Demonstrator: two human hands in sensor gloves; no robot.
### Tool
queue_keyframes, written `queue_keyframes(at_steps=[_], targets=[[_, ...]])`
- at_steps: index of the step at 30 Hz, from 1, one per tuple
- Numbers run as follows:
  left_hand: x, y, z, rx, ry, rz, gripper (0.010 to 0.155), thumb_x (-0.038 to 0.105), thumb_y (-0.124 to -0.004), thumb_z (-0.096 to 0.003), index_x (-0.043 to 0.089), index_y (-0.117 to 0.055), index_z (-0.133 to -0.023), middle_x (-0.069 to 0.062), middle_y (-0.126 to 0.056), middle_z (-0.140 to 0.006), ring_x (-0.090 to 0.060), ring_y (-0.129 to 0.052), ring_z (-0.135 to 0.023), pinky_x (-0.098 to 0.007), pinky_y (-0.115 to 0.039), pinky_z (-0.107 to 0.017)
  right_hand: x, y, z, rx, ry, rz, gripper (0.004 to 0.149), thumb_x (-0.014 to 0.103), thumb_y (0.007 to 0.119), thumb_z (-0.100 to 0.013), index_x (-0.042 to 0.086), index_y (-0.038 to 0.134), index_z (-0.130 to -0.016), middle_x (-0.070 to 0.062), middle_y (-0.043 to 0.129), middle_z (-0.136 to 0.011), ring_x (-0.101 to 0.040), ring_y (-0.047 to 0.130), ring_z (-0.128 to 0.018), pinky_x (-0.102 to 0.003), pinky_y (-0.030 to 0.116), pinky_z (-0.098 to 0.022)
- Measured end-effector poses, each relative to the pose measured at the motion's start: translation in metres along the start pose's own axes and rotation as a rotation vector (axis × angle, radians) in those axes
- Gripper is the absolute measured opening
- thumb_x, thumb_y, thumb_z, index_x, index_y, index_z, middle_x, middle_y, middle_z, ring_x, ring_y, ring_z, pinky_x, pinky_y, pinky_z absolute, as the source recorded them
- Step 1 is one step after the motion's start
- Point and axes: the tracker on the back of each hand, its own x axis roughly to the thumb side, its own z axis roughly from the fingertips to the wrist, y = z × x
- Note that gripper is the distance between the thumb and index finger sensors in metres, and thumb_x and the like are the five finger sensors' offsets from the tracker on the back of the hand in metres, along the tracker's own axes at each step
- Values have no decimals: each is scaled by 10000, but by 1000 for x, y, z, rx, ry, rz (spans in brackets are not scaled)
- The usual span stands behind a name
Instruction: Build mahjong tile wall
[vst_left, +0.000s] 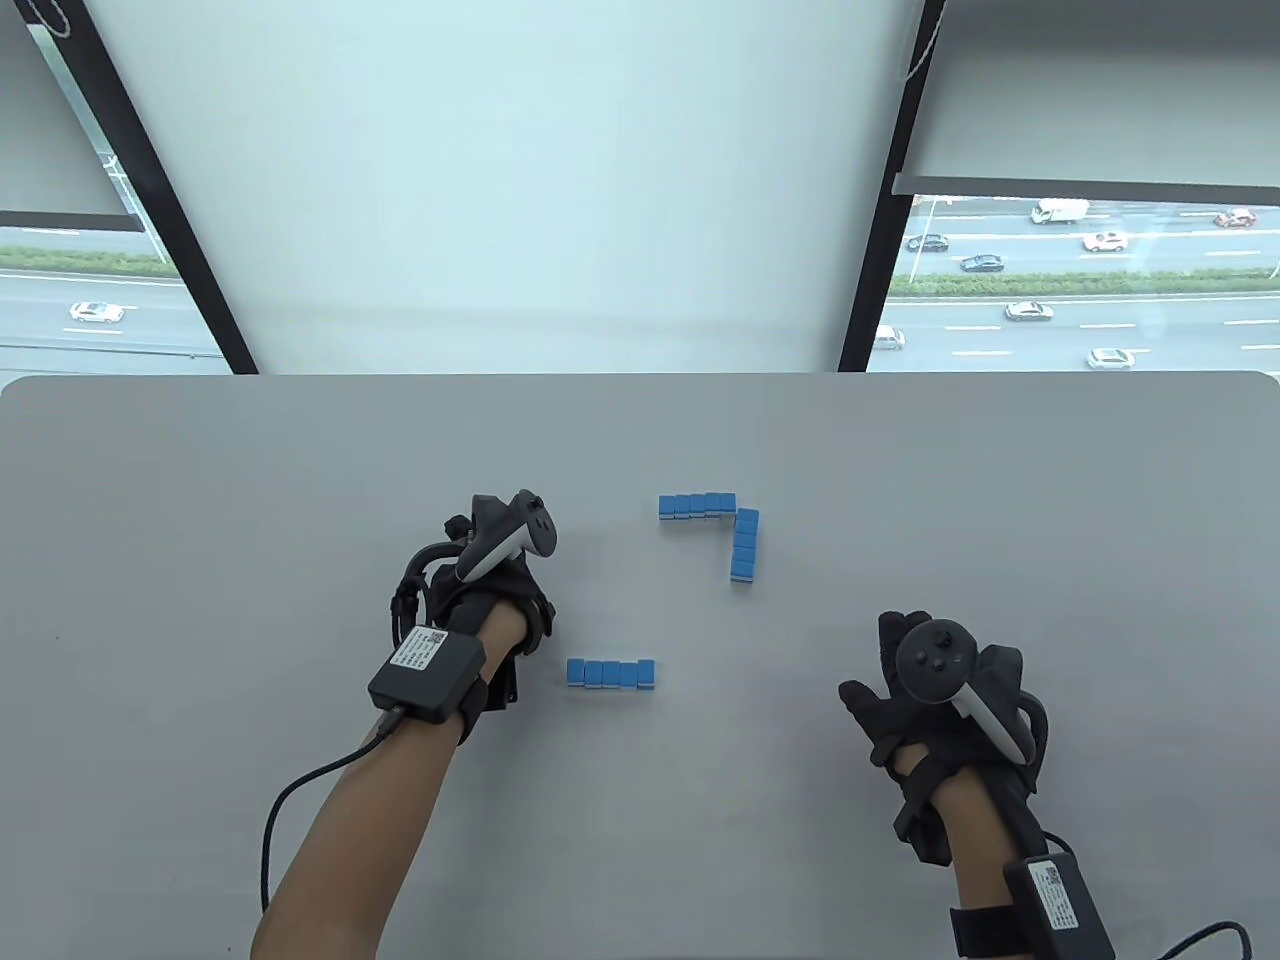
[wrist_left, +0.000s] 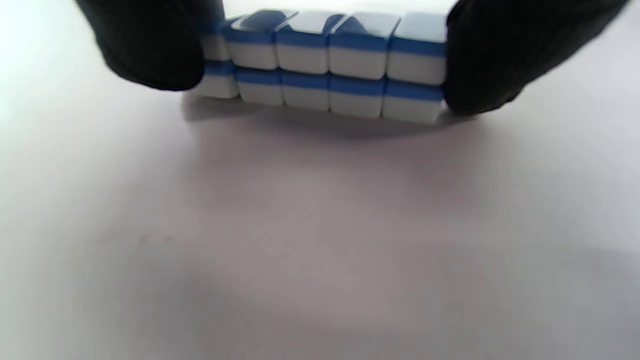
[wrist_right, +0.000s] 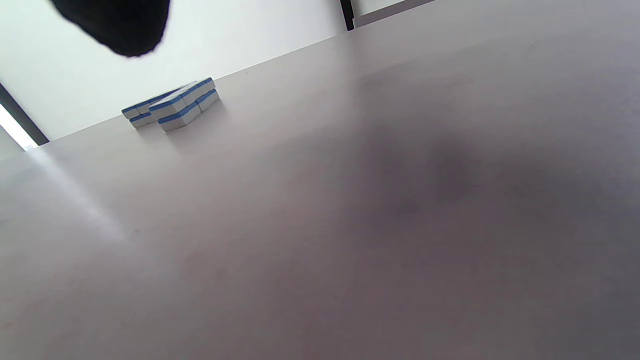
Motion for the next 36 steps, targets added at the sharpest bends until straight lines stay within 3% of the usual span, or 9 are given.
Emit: queue_keyframes(at_steps=[7, 21, 36], targets=[[28, 11, -13, 2, 34, 26, 1101, 625, -809, -425, 233, 31, -1019, -247, -24, -1086, -572, -671, -886, -583, -768, -586, -3, -2, 0, -5, 13, -2, 834, 638, 673, -413, 304, 249, -1049, -5, 198, -1133, -486, 191, -996, -678, 150, -632], [114, 8, 9, 29, -65, -54, 1133, 651, -802, -425, 208, 68, -1000, -270, -27, -1073, -558, -707, -869, -568, -794, -569, -5, -4, -1, -15, 7, -18, 835, 638, 674, -412, 303, 250, -1049, -6, 199, -1132, -487, 191, -996, -678, 149, -632], [156, -2, 30, 12, -54, -51, 1146, 659, -790, -435, 187, 98, -985, -295, -14, -1055, -565, -703, -866, -582, -789, -566, -6, -5, -2, -22, -4, -33, 835, 638, 674, -413, 301, 249, -1049, -5, 198, -1133, -486, 191, -997, -678, 148, -632]])
